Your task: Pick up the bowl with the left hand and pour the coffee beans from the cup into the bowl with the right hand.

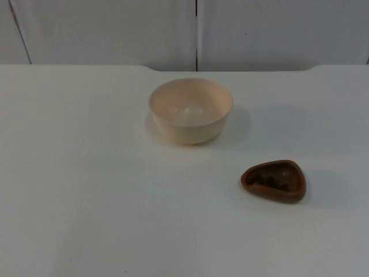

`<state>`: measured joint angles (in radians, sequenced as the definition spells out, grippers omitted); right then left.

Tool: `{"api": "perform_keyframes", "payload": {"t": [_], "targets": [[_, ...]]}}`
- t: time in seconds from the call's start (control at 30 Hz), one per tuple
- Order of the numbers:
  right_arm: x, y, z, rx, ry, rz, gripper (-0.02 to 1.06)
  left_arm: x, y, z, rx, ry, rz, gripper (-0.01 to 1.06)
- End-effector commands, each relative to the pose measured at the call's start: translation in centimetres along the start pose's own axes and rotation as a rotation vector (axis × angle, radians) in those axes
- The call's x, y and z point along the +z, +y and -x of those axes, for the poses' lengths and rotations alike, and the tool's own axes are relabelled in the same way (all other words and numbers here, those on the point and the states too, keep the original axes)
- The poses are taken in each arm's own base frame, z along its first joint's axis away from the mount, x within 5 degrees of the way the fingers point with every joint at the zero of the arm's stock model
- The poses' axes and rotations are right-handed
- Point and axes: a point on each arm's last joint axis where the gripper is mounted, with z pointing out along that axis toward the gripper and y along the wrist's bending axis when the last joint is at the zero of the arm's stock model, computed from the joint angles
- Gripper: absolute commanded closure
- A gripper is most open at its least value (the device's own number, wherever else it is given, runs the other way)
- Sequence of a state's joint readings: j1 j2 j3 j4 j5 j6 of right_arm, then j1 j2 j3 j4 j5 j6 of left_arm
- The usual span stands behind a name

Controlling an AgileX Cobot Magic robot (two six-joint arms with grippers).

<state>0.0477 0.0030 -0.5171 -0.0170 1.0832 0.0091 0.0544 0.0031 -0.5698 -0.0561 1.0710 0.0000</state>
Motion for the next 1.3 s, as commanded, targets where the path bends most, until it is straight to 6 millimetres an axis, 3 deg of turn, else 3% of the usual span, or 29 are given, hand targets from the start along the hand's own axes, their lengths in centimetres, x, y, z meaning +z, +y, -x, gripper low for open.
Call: {"api": "perform_keyframes", "payload": {"t": [0.0,1.03,1.27], "targets": [[0.0,0.0,0.0,0.001,-0.005,-0.005,-0.01,-0.4,-0.1,0.6,-0.012,-0.022,-0.005,0.00],[0.0,0.0,0.0,0.001,-0.005,-0.005,-0.01,6.7,-0.8,4.4,-0.105,0.250,-0.092,0.00],[0.0,0.0,0.0,0.001,-0.005,-0.005,-0.01,7.2,-0.8,7.9,-0.098,0.246,-0.093,0.05]]}}
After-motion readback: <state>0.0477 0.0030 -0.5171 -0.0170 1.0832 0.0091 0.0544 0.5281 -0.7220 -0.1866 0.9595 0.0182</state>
